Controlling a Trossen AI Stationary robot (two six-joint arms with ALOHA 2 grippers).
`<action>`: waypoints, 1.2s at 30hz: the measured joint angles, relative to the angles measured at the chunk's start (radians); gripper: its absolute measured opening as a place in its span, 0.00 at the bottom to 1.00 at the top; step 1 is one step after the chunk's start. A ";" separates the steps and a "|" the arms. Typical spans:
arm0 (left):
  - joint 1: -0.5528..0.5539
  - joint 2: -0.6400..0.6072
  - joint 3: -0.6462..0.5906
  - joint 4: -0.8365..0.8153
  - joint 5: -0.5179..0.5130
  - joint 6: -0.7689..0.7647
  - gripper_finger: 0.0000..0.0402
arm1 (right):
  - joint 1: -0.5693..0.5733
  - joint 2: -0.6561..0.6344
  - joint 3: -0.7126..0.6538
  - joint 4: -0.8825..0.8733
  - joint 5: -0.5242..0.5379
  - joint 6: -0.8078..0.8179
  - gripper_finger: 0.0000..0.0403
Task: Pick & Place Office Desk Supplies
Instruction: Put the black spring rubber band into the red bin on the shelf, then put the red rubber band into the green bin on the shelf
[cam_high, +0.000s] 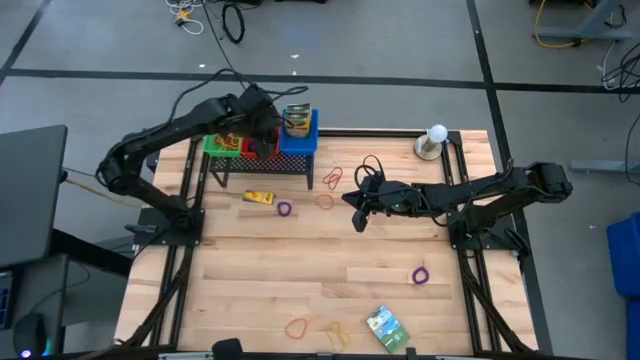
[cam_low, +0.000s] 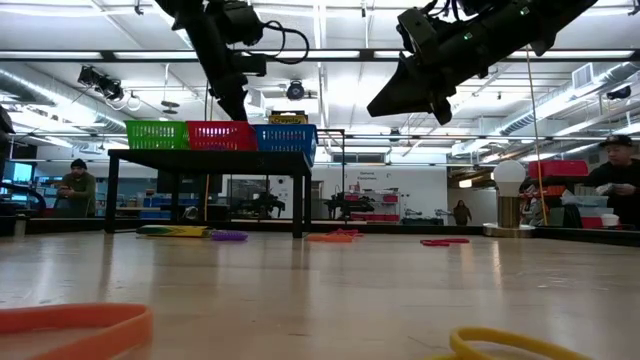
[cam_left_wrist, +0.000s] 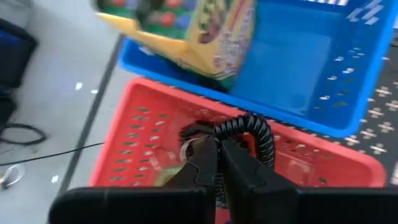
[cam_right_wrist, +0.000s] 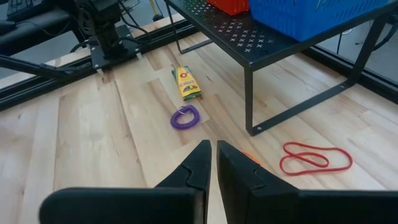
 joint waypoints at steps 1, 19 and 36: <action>0.002 0.004 0.000 -0.002 0.009 0.001 0.04 | 0.000 0.000 0.000 0.000 0.000 -0.002 0.09; 0.005 -0.047 0.015 -0.137 -0.070 0.023 0.36 | 0.000 0.000 0.000 0.000 0.000 -0.003 0.09; -0.164 -0.410 -0.223 0.140 0.103 -0.412 0.09 | -0.009 0.000 0.000 -0.003 0.044 0.014 0.09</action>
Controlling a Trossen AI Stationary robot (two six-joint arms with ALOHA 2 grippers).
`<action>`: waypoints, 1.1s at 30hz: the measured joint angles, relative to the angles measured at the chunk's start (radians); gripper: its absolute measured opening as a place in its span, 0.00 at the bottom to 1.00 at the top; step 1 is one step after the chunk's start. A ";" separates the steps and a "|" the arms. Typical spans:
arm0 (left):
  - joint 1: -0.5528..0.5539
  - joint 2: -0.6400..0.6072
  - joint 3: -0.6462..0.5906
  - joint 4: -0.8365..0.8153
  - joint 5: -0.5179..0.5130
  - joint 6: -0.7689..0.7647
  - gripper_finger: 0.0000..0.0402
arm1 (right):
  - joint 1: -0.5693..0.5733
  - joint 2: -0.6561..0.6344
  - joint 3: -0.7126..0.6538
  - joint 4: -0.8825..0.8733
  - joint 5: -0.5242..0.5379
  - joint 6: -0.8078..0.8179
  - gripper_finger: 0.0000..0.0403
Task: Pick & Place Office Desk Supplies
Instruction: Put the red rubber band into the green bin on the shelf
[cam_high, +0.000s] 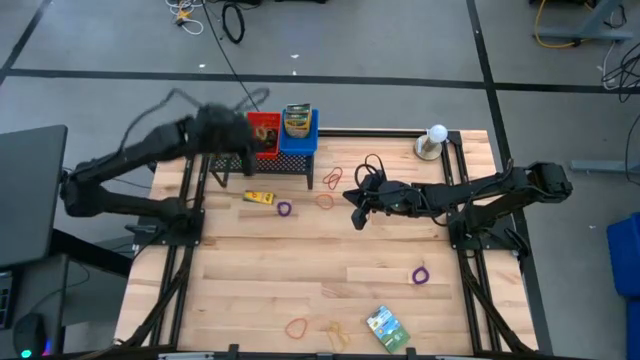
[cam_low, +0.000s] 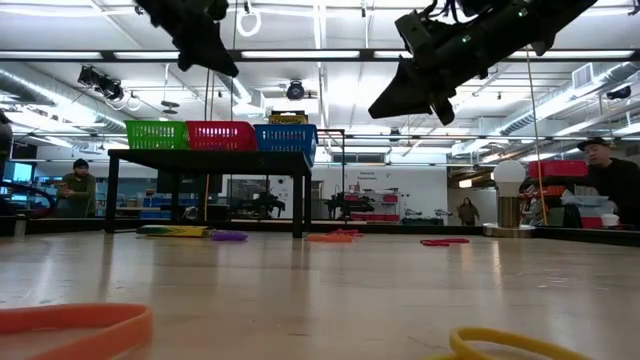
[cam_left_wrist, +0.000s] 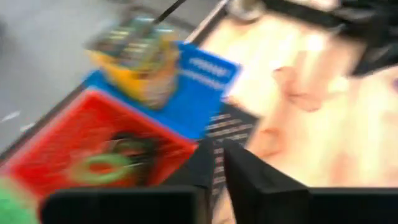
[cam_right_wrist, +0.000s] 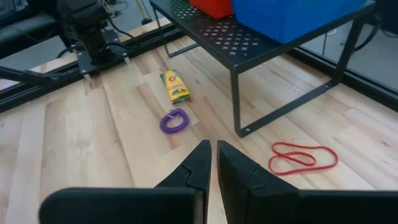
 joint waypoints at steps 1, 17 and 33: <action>-0.033 -0.031 -0.069 0.070 0.008 -0.017 0.05 | -0.005 0.000 0.000 -0.004 0.000 0.001 0.09; -0.445 -0.098 -0.591 0.851 -0.177 -0.323 0.01 | -0.062 -0.010 0.000 -0.301 -0.101 0.282 0.04; -0.527 0.123 -0.809 1.270 -0.235 -0.499 0.04 | 0.000 0.046 0.000 -0.404 -0.135 0.471 0.03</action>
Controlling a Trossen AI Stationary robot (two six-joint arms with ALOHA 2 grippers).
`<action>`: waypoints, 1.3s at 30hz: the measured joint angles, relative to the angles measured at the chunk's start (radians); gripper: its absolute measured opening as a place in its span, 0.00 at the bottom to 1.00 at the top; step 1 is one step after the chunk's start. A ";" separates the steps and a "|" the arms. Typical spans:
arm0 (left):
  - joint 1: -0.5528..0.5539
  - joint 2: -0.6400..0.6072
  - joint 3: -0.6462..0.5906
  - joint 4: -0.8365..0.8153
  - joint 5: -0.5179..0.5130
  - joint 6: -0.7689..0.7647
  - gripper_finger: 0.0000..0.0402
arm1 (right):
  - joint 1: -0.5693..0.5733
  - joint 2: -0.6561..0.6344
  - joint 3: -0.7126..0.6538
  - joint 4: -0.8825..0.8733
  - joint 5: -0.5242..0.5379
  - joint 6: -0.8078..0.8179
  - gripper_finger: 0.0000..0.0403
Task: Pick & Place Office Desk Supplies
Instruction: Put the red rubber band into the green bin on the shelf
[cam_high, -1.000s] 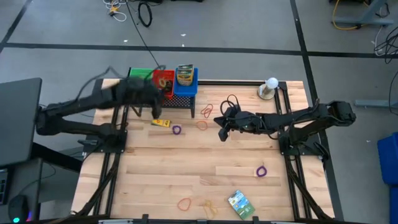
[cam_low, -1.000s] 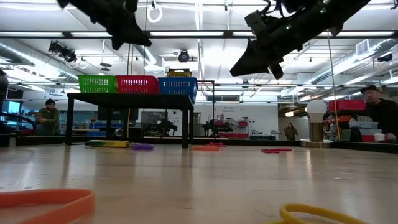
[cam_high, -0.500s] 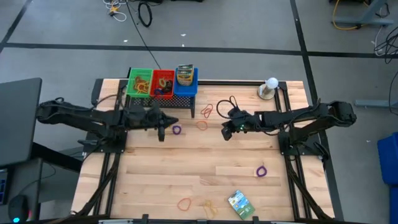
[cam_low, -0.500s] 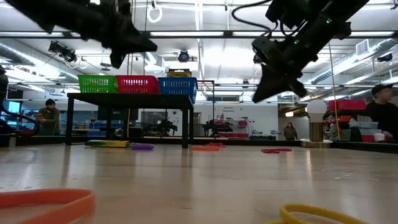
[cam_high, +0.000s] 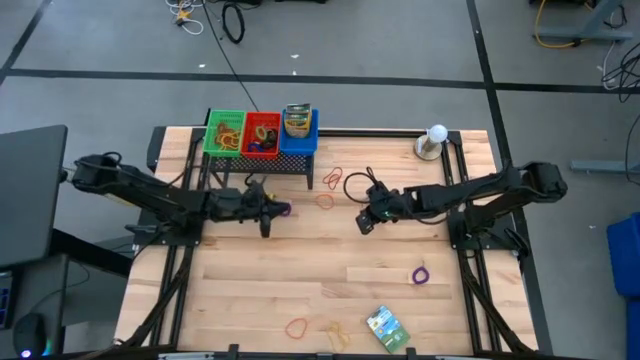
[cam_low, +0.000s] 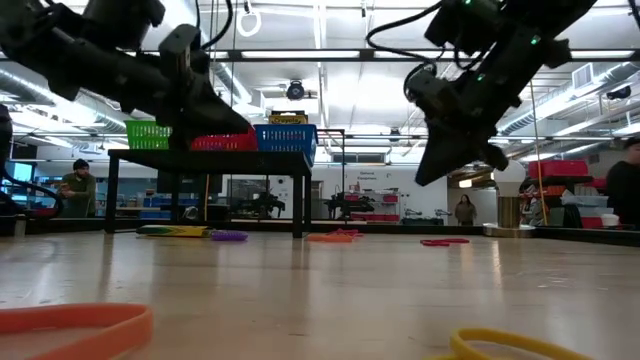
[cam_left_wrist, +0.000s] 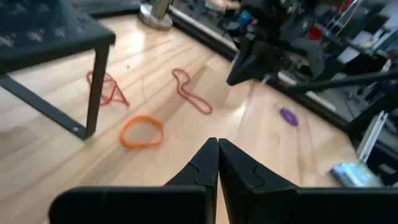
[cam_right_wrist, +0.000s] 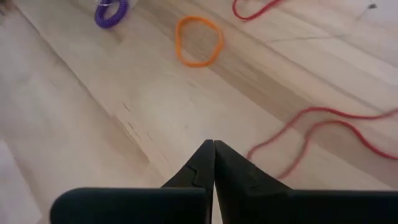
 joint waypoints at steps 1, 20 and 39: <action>0.000 0.016 0.000 0.007 0.000 0.002 0.04 | 0.000 0.019 0.000 0.022 0.000 -0.001 0.03; 0.001 0.238 0.025 0.138 -0.010 -0.095 0.03 | -0.127 0.143 0.000 0.246 -0.060 -0.128 0.30; 0.000 0.238 0.024 0.132 -0.022 -0.101 0.05 | -0.212 0.143 0.000 0.326 -0.178 -0.271 0.02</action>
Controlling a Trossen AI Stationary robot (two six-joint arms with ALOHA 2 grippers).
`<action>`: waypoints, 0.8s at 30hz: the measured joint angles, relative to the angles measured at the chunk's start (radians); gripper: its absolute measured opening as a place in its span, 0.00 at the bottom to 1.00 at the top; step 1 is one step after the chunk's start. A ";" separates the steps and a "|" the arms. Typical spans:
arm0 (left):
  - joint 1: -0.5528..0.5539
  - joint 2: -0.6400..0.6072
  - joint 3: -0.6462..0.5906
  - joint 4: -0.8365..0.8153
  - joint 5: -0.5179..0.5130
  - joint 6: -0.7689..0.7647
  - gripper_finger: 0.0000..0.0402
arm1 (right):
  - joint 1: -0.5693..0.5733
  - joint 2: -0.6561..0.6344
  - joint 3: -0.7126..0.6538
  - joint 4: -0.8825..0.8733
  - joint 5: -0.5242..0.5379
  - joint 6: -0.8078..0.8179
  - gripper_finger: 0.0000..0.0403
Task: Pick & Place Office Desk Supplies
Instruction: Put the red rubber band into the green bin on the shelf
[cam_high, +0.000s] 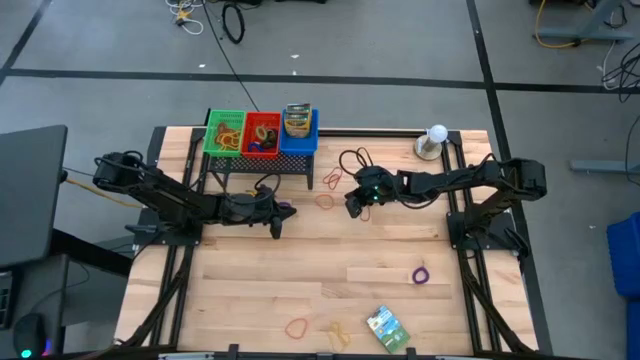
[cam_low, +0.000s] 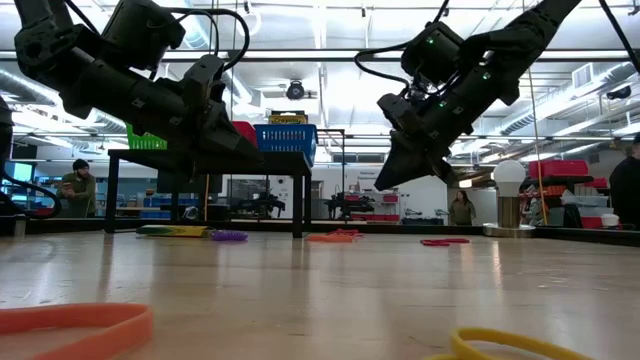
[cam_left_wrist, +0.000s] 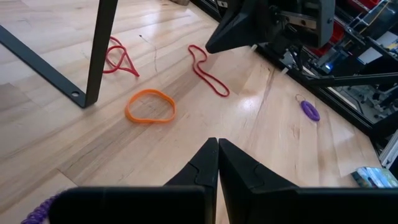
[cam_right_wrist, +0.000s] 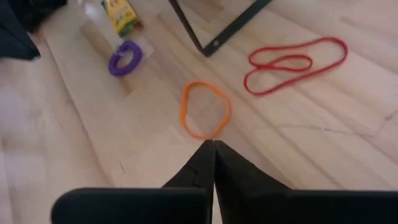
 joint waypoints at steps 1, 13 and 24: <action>0.000 0.000 0.000 0.000 0.000 0.000 0.05 | 0.000 0.000 0.008 -0.020 -0.003 0.000 0.02; 0.000 0.000 0.000 0.000 0.000 0.000 0.05 | -0.067 0.000 0.255 -0.414 -0.047 -0.136 0.04; 0.000 0.000 0.000 0.001 0.000 0.000 0.05 | -0.192 0.134 0.294 -0.341 -0.117 0.010 0.31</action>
